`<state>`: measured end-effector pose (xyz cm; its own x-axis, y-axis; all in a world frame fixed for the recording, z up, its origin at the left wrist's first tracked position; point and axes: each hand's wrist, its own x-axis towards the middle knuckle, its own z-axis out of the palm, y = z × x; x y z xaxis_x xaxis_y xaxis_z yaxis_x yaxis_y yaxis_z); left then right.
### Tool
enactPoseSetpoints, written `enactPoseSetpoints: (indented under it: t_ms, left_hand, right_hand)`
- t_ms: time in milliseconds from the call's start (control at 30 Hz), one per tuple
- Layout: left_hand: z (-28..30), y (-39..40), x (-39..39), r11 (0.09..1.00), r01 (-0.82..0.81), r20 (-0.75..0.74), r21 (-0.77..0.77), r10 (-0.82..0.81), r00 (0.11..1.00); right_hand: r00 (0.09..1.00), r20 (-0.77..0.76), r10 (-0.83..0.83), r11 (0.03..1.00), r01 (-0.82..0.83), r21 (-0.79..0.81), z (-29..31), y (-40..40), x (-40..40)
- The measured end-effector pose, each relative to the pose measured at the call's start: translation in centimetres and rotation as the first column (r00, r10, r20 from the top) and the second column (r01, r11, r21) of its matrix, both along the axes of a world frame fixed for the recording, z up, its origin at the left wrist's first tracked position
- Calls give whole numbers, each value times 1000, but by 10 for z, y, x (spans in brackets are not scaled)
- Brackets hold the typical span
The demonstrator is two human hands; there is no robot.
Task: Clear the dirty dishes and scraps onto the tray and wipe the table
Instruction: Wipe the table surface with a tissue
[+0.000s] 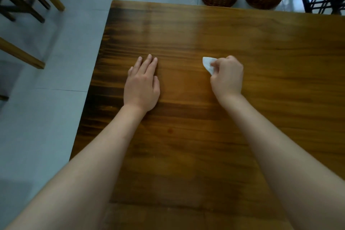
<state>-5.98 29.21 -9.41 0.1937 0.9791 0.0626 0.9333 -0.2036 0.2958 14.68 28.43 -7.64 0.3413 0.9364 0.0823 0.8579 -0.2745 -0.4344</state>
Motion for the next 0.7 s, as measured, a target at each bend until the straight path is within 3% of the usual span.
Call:
enactPoseSetpoints:
  t_ms: [300,533,700]
  left_hand:
    - [29,-58,-17,996,-16,16,-82,17,1000]
    - [28,-176,-37,983,-43,-123,-179,21,992]
    - [22,-192,-35,984,-61,-169,-170,32,985]
  right_hand:
    - [981,-41,188,979,-191,-71,8,-79,-51]
    - [960,-74,271,951,-279,-136,13,-112,-78]
    - [941,-71,332,932,-339,-130,14,-123,-84]
